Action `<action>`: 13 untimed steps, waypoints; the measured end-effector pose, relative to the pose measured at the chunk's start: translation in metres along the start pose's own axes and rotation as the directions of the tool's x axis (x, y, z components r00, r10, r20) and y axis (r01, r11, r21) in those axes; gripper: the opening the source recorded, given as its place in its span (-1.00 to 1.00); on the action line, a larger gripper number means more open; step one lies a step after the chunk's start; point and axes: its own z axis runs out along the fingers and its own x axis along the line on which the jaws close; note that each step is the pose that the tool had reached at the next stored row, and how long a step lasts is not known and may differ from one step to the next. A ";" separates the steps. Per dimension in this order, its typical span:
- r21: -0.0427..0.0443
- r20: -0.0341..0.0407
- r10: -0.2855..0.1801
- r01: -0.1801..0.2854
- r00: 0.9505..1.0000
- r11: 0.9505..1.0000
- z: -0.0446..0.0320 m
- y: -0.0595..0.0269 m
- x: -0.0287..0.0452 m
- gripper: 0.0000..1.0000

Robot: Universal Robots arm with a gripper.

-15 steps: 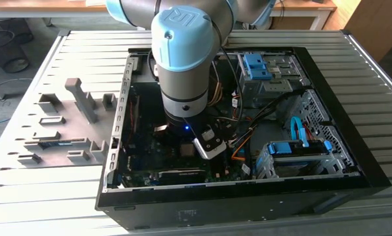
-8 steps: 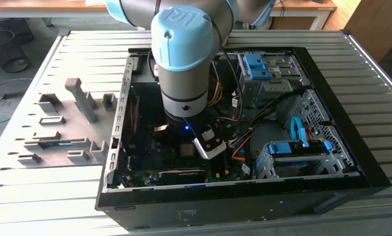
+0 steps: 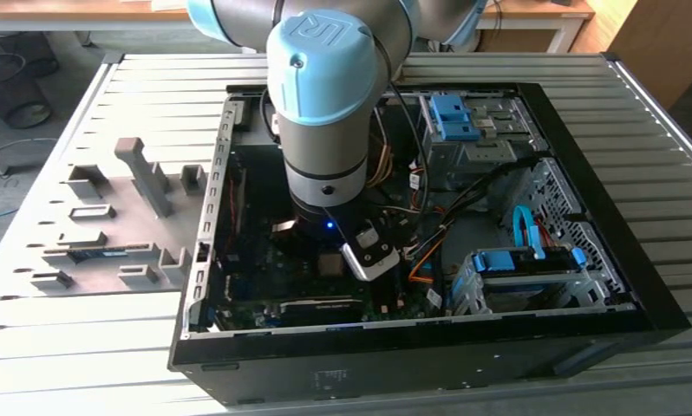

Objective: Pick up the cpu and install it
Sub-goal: 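Place the cpu into insertion slot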

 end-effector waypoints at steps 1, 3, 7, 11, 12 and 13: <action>0.000 0.000 0.000 0.000 1.000 1.000 0.0000 0.0000 0.0000 -0.05; 0.000 0.000 0.000 0.000 1.000 1.000 0.0000 0.0000 0.0000 -0.05; 0.000 0.000 0.000 0.000 1.000 1.000 0.0001 0.0000 -0.0001 0.09; 0.001 0.000 0.000 0.000 1.000 1.000 -0.0037 0.0001 0.0002 0.09; 0.001 0.000 0.000 0.000 1.000 1.000 -0.0060 0.0001 0.0002 0.09; 0.001 0.000 0.000 0.000 1.000 1.000 -0.0078 0.0001 0.0001 0.09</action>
